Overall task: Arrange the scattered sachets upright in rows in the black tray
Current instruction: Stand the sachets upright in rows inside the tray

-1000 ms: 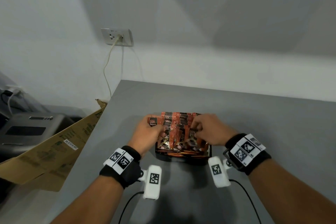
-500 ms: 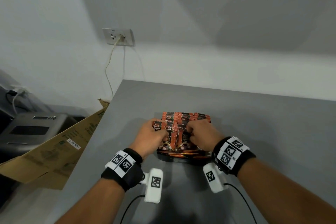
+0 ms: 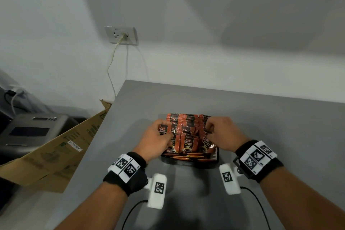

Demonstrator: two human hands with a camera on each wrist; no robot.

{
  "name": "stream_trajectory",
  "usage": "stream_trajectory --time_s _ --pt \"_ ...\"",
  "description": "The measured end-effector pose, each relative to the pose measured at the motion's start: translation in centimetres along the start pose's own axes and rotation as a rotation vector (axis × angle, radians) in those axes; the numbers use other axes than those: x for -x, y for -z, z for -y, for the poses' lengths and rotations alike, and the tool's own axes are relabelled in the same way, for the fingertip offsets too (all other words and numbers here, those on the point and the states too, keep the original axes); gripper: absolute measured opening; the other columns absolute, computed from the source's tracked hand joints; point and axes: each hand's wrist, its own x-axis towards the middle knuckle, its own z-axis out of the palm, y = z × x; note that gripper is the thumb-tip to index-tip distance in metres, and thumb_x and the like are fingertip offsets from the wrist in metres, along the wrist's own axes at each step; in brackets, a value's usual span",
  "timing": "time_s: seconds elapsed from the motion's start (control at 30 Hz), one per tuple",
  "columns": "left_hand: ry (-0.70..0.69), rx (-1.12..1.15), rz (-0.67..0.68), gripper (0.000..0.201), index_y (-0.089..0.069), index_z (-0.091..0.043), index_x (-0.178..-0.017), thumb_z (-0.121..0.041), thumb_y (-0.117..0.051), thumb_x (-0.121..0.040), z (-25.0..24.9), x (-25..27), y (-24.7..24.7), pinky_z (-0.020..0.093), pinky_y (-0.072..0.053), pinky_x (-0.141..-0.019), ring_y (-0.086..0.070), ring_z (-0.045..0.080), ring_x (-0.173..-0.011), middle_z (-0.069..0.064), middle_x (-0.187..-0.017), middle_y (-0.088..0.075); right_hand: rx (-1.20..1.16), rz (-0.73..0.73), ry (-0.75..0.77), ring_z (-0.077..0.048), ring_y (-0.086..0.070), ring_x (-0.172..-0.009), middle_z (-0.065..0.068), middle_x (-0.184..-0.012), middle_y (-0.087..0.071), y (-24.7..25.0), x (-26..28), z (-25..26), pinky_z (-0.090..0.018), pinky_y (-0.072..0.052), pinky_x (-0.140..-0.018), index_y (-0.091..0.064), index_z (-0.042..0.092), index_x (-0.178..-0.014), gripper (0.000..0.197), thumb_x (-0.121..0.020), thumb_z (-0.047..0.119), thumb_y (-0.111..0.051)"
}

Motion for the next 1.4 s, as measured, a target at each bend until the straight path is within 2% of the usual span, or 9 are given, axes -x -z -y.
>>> stream_trajectory --time_s 0.13,0.23,0.33,0.53,0.67,0.77,0.9,1.27,1.4 --pt "-0.002 0.077 0.059 0.025 -0.058 -0.017 -0.112 0.000 -0.050 -0.095 -0.8 0.1 -0.6 0.053 -0.058 -0.083 -0.067 0.028 -0.081 0.012 -0.093 -0.070 0.085 0.101 0.020 -0.007 -0.058 -0.078 0.011 -0.088 -0.057 -0.1 1.4 -0.7 -0.020 -0.046 -0.064 -0.060 0.027 -0.085 0.019 -0.082 0.018 -0.077" --pt "-0.086 0.075 0.133 0.027 -0.061 -0.013 -0.110 0.003 -0.062 -0.089 -1.9 0.1 -1.8 0.047 -0.059 -0.081 -0.069 0.032 -0.084 0.017 -0.097 -0.069 -0.336 0.066 0.043 -0.004 -0.065 -0.082 0.010 -0.091 -0.067 1.0 2.1 0.5 -0.012 -0.047 -0.067 -0.064 0.030 -0.102 0.020 -0.086 0.024 -0.076" --pt "-0.143 0.078 0.126 0.038 -0.058 -0.016 -0.103 0.002 -0.077 -0.075 -2.9 0.2 -3.2 0.050 -0.056 -0.083 -0.067 0.025 -0.081 0.011 -0.094 -0.069 -0.649 0.047 0.092 -0.017 -0.071 -0.087 0.004 -0.092 -0.073 1.6 2.4 2.2 -0.028 -0.057 -0.079 -0.068 0.027 -0.109 0.028 -0.084 0.017 -0.078" --pt "-0.123 -0.017 0.026 0.023 -0.060 -0.017 -0.105 -0.009 -0.072 -0.087 -2.4 -0.1 -2.5 0.056 -0.055 -0.084 -0.067 0.035 -0.082 0.011 -0.097 -0.074 -0.422 -0.223 -0.003 -0.015 -0.069 -0.074 0.006 -0.078 -0.072 2.8 1.8 -0.8 -0.033 -0.059 -0.073 -0.068 0.026 -0.080 0.020 -0.080 0.010 -0.079" --pt "-0.109 -0.187 0.002 0.014 -0.061 -0.021 -0.103 -0.011 -0.064 -0.094 -1.2 0.0 -1.3 0.023 -0.055 -0.062 -0.069 0.021 -0.077 0.004 -0.097 -0.074 -0.241 -0.048 -0.056 -0.006 -0.064 -0.075 0.011 -0.084 -0.067 0.8 2.6 -2.4 -0.013 -0.046 -0.061 -0.063 0.032 -0.085 0.026 -0.084 0.009 -0.074" --pt "-0.097 -0.271 0.017 0.016 -0.060 -0.026 -0.102 -0.012 -0.063 -0.094 -0.6 0.4 -1.3 0.010 -0.046 -0.062 -0.070 0.015 -0.090 -0.003 -0.095 -0.074 -0.200 0.009 -0.016 -0.002 -0.062 -0.078 0.014 -0.089 -0.065 -0.8 3.0 -2.2 -0.014 -0.049 -0.064 -0.064 0.031 -0.094 0.031 -0.083 0.002 -0.068" --pt "-0.105 -0.338 0.064 0.021 -0.060 -0.027 -0.102 -0.009 -0.062 -0.092 -0.1 0.7 -1.4 0.017 -0.043 -0.075 -0.067 0.002 -0.094 -0.009 -0.094 -0.074 -0.088 0.030 -0.005 -0.010 -0.064 -0.083 0.009 -0.094 -0.065 -2.2 3.0 -1.9 -0.030 -0.058 -0.073 -0.062 0.027 -0.104 0.031 -0.082 0.007 -0.068" --pt "-0.105 -0.466 0.214 0.033 -0.058 -0.028 -0.110 -0.004 -0.061 -0.089 0.4 0.9 -1.7 0.014 -0.048 -0.079 -0.063 0.005 -0.100 -0.008 -0.105 -0.067 0.159 -0.027 0.139 -0.018 -0.054 -0.112 0.002 -0.119 -0.060 -3.4 2.8 -2.0 -0.029 -0.047 -0.100 -0.066 0.018 -0.119 0.037 -0.083 0.015 -0.063" --pt "-0.108 -0.488 0.233 0.034 -0.058 -0.027 -0.111 -0.005 -0.066 -0.087 0.6 0.9 -1.7 0.017 -0.050 -0.082 -0.064 0.005 -0.098 -0.009 -0.105 -0.067 0.036 -0.077 0.152 -0.011 -0.050 -0.113 0.005 -0.118 -0.059 -2.9 3.4 -1.7 -0.028 -0.045 -0.102 -0.064 0.020 -0.124 0.041 -0.084 0.024 -0.067"
